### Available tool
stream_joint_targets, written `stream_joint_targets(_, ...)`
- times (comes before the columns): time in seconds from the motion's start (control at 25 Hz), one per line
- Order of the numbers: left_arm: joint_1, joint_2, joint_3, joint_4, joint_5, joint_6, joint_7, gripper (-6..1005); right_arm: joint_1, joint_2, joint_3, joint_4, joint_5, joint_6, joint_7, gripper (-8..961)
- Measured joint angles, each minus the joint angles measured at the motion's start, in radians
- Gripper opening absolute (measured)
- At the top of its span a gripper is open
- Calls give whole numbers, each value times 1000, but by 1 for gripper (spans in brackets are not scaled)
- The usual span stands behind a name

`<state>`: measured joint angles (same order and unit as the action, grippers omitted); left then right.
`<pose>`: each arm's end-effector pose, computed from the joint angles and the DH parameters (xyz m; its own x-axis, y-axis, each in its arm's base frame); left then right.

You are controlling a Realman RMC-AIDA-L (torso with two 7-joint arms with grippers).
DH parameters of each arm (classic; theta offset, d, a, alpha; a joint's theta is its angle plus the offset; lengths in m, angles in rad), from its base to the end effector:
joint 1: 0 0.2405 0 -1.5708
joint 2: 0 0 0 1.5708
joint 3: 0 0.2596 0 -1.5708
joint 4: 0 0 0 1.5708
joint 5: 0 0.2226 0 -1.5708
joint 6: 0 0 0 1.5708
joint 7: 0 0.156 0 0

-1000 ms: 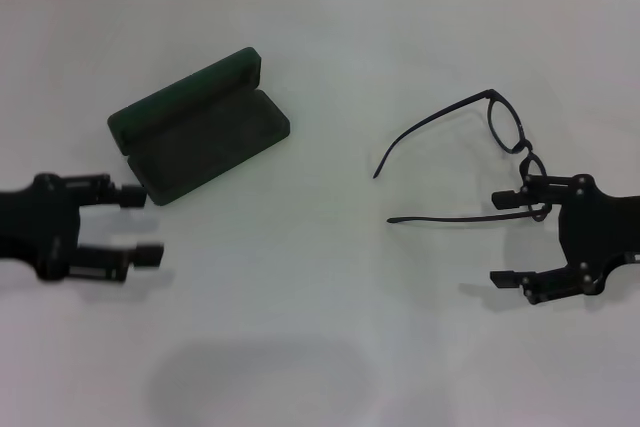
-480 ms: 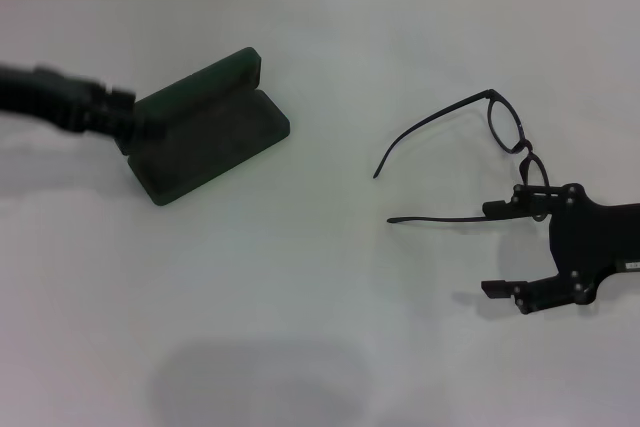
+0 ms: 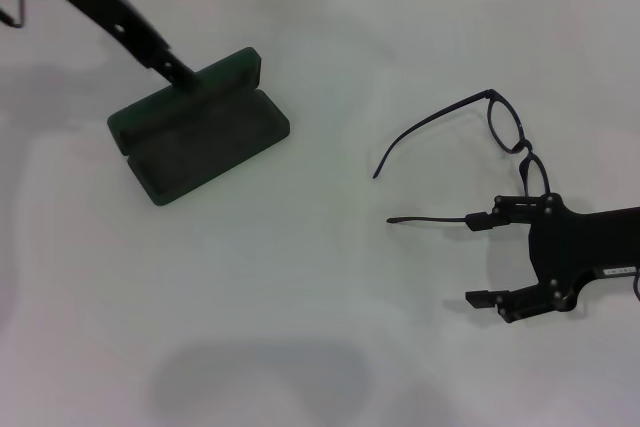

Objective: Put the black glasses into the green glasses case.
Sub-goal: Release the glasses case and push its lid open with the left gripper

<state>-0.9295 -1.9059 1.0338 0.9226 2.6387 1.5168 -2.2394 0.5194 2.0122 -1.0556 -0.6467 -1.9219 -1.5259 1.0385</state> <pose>-0.1836 0.4563 0.0617 0.7958 0.5702 -0.2036 0.4371 -0.7738 -0.4586 0.2661 0.3310 -0.0350 0.9600 0.0338 -0.2779 -0.0024 -0.9916 -0.1291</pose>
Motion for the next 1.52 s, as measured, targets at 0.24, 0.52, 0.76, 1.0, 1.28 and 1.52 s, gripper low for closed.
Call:
stream_joint_targets(0.24,-67,-33,64,-132,66,-104,12,807,0,1,-5,4,0,19,0,856)
stream_joint_targets(0.52,-70,-52,140,-178,89,-178,-4,783,-4,2,-6,8,0,31,0,856)
stream_joint_targets(0.76,-73,-53,138,-173,85,-174,-3,763,-7,2,-6,9,0,38,0,856)
stream_joint_targets(1.0,-75,-67,142,-166,93,-180,14,743,-10,2,-7,12,0,50,-2,855)
stream_joint_targets(1.28,-75,-67,143,-166,98,-182,17,431,-10,2,-20,12,-5,64,-1,855)
stream_joint_targets(1.52,-77,-67,143,-166,97,-178,36,284,-11,2,-21,12,-7,72,0,855)
